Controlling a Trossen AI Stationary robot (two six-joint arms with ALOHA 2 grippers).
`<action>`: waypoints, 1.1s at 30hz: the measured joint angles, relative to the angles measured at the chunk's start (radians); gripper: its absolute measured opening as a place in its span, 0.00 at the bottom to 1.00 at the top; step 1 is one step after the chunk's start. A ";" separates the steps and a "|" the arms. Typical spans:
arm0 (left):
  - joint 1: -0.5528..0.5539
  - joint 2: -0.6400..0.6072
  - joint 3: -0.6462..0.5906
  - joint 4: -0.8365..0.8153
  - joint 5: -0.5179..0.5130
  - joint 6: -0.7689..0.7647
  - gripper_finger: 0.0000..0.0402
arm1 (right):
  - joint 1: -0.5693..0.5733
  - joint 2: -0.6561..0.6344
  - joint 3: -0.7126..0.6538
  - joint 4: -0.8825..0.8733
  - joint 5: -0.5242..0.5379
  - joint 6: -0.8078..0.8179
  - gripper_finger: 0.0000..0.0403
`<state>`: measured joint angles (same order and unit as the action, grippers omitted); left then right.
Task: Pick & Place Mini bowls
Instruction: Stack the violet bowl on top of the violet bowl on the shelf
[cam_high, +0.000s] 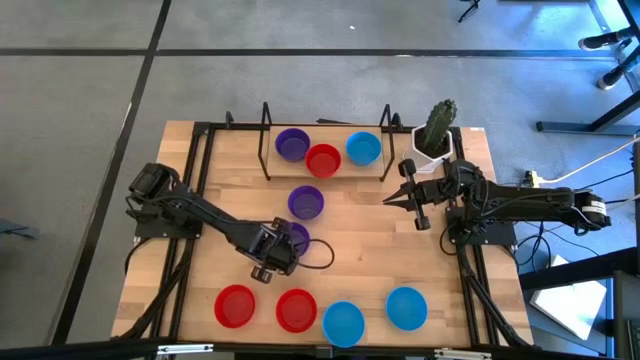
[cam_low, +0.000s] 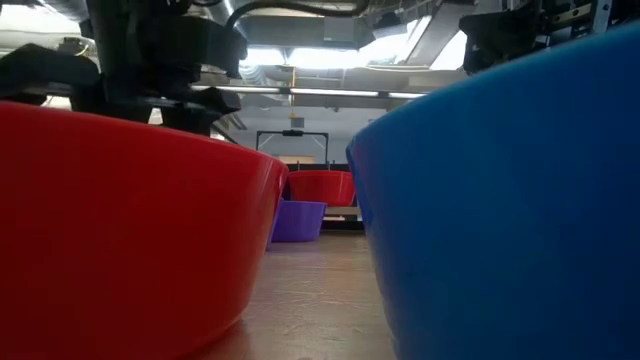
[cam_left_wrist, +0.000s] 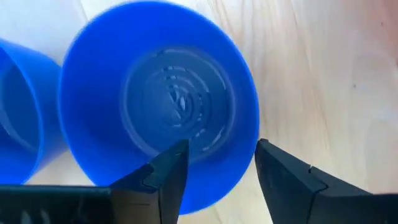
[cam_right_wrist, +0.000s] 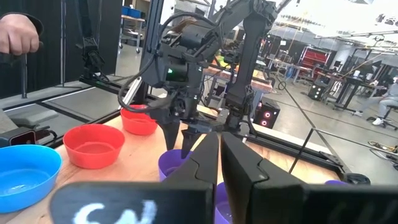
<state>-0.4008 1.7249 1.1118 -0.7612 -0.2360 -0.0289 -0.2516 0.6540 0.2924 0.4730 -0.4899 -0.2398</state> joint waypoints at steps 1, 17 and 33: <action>0.003 0.003 0.000 0.010 0.000 0.002 0.44 | 0.000 0.000 0.000 0.000 0.000 0.000 0.05; 0.017 0.085 0.001 0.028 0.022 0.009 0.44 | 0.000 0.000 0.000 -0.007 0.000 -0.003 0.05; 0.017 0.088 0.001 0.029 0.027 0.026 0.13 | 0.000 0.000 0.000 -0.015 0.000 -0.003 0.05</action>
<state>-0.3840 1.8133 1.1126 -0.7327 -0.2093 -0.0029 -0.2520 0.6544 0.2924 0.4580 -0.4896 -0.2432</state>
